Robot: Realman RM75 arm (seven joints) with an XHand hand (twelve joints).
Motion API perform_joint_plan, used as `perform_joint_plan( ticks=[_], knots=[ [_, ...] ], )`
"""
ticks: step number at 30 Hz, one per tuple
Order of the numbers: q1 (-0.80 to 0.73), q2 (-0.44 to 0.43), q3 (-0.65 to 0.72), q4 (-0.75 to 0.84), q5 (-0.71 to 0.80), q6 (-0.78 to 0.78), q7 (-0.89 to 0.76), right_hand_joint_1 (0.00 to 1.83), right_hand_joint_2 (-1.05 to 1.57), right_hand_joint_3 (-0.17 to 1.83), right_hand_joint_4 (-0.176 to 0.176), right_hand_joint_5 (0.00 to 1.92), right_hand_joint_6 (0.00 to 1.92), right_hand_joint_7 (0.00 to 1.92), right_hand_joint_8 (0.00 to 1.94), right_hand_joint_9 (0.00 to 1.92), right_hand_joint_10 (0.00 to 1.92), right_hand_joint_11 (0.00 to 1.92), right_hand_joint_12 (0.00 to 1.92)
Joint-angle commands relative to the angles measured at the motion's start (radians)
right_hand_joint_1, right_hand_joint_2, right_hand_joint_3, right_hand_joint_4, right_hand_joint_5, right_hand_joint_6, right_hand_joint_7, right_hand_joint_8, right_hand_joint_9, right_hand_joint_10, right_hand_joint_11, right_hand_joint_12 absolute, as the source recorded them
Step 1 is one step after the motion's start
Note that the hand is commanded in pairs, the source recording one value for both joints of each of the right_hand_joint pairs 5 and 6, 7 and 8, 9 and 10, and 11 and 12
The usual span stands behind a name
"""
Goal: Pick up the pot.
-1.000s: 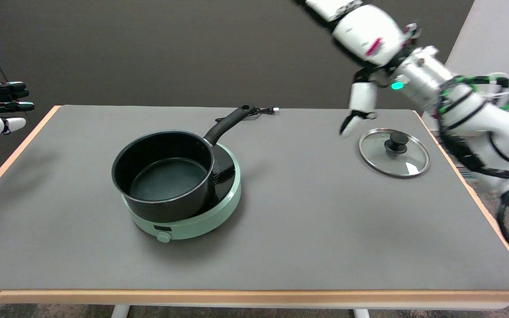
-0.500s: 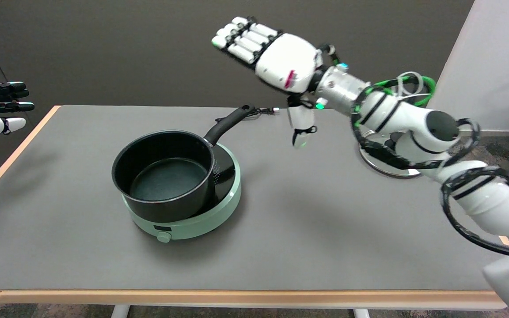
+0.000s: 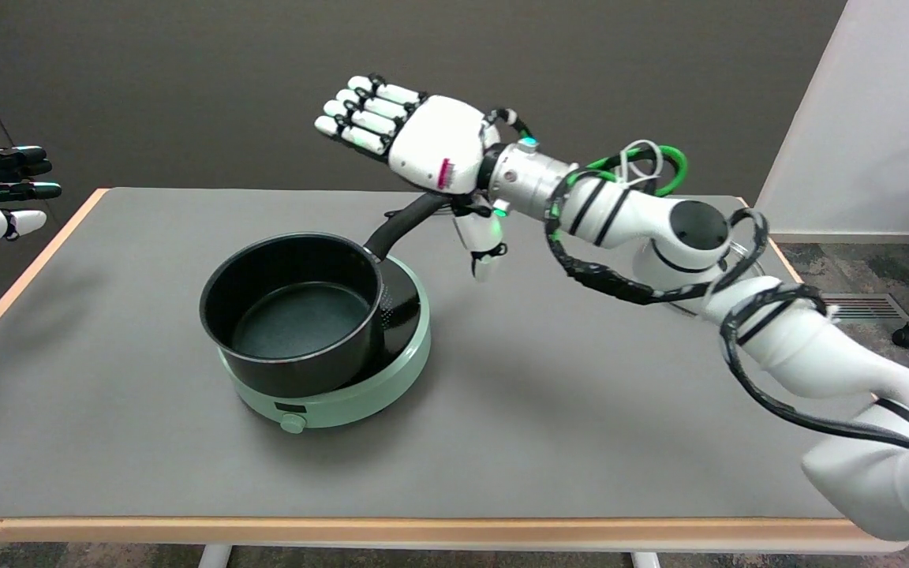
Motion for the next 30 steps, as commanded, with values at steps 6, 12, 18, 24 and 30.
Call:
perform_joint_plan(
  ticks=[6,12,18,24,30],
  knots=[
    [0.209,-0.141,-0.200,-0.325,-0.016,-0.007,-0.036,1.23,-0.65,0.64,-0.039,0.04,0.04,0.04,0.04,0.04,0.04,0.04,0.04],
    [0.232,-0.159,-0.205,-0.402,-0.016,-0.012,-0.036,1.24,-0.64,0.62,-0.031,0.06,0.06,0.06,0.06,0.06,0.06,0.06,0.06],
    [0.243,-0.177,-0.205,-0.478,-0.023,-0.016,-0.036,1.25,-0.64,0.63,-0.030,0.09,0.09,0.09,0.09,0.09,0.09,0.09,0.09],
    [0.251,-0.200,-0.205,-0.529,-0.023,-0.026,-0.036,1.25,-0.64,0.63,-0.020,0.11,0.11,0.11,0.11,0.11,0.11,0.11,0.11],
    [0.258,-0.221,-0.205,-0.560,-0.025,-0.028,-0.036,1.24,-0.64,0.63,-0.010,0.12,0.12,0.12,0.12,0.12,0.12,0.12,0.12]
  ],
)
